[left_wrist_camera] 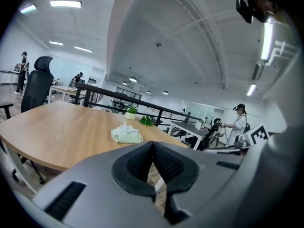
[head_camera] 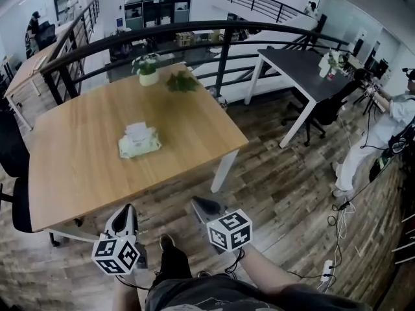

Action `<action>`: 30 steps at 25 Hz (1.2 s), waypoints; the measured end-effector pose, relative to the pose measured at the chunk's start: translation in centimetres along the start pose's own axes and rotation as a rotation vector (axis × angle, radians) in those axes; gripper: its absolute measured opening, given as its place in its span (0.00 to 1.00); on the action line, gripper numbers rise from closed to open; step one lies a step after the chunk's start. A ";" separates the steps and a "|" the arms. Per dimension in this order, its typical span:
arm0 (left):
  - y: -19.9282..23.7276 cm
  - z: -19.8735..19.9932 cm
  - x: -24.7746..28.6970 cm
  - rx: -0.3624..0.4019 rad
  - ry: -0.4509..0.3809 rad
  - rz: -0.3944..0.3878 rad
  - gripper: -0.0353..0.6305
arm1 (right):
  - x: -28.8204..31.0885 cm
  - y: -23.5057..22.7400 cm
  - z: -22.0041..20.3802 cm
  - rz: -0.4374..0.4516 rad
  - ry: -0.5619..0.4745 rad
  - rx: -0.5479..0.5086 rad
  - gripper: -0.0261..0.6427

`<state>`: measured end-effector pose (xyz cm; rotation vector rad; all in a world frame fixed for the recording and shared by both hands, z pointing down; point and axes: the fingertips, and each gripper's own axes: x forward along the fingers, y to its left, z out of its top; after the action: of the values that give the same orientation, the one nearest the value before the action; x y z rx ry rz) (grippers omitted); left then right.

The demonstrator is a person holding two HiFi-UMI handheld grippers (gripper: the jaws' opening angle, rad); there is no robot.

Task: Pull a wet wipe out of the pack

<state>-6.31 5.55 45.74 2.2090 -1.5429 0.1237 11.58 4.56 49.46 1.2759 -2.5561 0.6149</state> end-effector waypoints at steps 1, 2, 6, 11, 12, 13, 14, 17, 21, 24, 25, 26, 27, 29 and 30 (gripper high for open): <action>0.7 0.3 0.9 -0.001 0.004 -0.007 0.07 | 1.1 -0.4 0.3 -0.007 0.003 0.001 0.08; 1.5 0.6 1.9 -0.003 0.006 -0.013 0.07 | 2.2 -0.7 0.6 -0.014 0.006 0.000 0.07; 4.8 1.8 5.6 -0.010 0.019 -0.029 0.07 | 7.0 -1.9 2.5 -0.036 0.013 -0.005 0.08; 8.5 3.4 8.4 -0.040 0.043 -0.031 0.07 | 11.8 -2.3 4.9 -0.056 0.023 0.003 0.08; 9.0 3.8 8.8 -0.045 0.047 -0.033 0.07 | 12.5 -2.4 5.3 -0.070 0.029 -0.001 0.08; 9.5 4.1 9.2 -0.047 0.052 -0.038 0.07 | 13.2 -2.5 5.6 -0.086 0.037 -0.010 0.08; 9.9 4.3 9.6 -0.047 0.055 -0.043 0.07 | 13.8 -2.5 5.8 -0.099 0.043 -0.021 0.08; 10.8 5.1 11.3 -0.041 0.063 -0.064 0.07 | 15.5 -2.8 6.8 -0.100 0.041 -0.012 0.08; 11.8 6.0 13.4 -0.029 0.076 -0.094 0.07 | 17.8 -3.1 7.6 -0.097 0.056 -0.004 0.08; 13.0 6.1 14.6 -0.028 0.090 -0.108 0.07 | 19.6 -3.4 7.8 -0.108 0.068 -0.002 0.08; 13.4 6.2 14.9 -0.032 0.094 -0.111 0.07 | 20.2 -3.5 8.0 -0.112 0.071 -0.001 0.08; 13.9 6.2 15.2 -0.036 0.098 -0.112 0.07 | 20.8 -3.6 8.2 -0.115 0.072 -0.004 0.08; 14.3 6.3 15.5 -0.039 0.104 -0.113 0.07 | 21.4 -3.6 8.5 -0.118 0.071 -0.008 0.08; 15.1 6.4 16.0 -0.044 0.115 -0.113 0.07 | 22.4 -3.6 9.2 -0.123 0.070 -0.021 0.08; 15.5 6.4 16.2 -0.046 0.120 -0.112 0.07 | 22.8 -3.5 9.5 -0.125 0.069 -0.027 0.08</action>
<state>-15.50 -15.49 49.78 2.2037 -1.3420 0.1815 0.61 -17.87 50.44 1.3687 -2.3998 0.5863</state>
